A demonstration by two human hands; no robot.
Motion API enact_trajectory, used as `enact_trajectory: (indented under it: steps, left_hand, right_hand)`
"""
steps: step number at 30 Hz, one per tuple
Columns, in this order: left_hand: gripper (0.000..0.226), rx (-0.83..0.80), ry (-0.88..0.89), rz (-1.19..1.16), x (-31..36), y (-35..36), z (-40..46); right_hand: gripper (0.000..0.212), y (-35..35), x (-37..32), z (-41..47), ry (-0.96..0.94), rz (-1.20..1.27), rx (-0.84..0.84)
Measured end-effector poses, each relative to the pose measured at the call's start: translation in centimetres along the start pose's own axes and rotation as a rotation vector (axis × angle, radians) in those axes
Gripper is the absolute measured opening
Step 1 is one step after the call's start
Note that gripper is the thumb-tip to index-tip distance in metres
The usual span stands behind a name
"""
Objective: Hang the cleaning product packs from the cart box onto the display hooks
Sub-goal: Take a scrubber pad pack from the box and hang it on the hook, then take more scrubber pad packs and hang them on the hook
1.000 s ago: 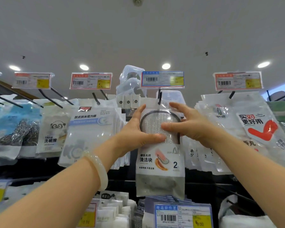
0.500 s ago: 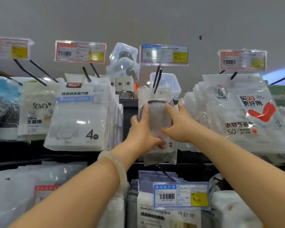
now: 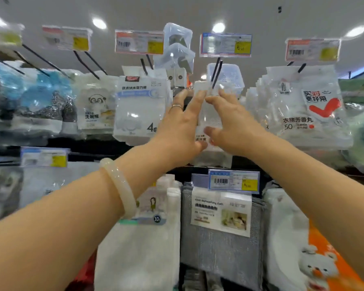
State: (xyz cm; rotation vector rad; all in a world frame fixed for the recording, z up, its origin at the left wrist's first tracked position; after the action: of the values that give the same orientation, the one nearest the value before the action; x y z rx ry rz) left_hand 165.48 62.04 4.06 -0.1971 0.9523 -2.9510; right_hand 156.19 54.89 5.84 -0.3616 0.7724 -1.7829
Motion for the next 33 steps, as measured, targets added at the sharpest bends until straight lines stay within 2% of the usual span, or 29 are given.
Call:
enact_trajectory:
  steps: [4,8,12,19,27,33]
  left_hand:
    - [0.099,-0.047,-0.17,0.231,-1.6,-3.0,-6.4]
    - [0.094,-0.212,-0.454,0.535,-5.2,-5.1,-15.7]
    - [0.098,-0.416,-0.791,0.627,-9.5,-7.7,-27.1]
    - [0.094,-0.532,-1.175,0.693,-15.4,-14.5,-44.7]
    - [0.095,-0.589,-1.487,0.793,-25.3,-24.0,-60.1]
    - [0.092,-0.607,-1.581,0.821,-34.2,-31.0,-67.9]
  right_hand:
    - [0.073,3.4,-4.7,-2.6,-0.126,0.02,-0.113]
    - [0.073,9.8,-10.3,-6.7,-0.227,0.078,-0.26]
    - [0.074,16.6,-18.4,-12.2,-0.364,0.133,-0.462]
    - [0.089,27.0,-34.7,-20.2,-0.618,0.194,-0.737]
    - [0.086,38.3,-53.5,-25.7,-0.806,0.254,-0.929]
    - [0.083,46.2,-63.4,-25.0,-0.813,0.267,-1.018]
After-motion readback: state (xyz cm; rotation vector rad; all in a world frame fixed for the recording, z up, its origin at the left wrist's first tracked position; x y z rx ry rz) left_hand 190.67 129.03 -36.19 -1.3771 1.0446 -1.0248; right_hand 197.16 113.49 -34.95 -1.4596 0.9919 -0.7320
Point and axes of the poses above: each hand's wrist, its own z-axis towards the middle knuckle, its own y-axis out of the palm, x = y × z, the point moved 3 cm from there along z, towards the middle knuckle, and after that the axes turned 1 degree about -x, right-handed, at the moved point
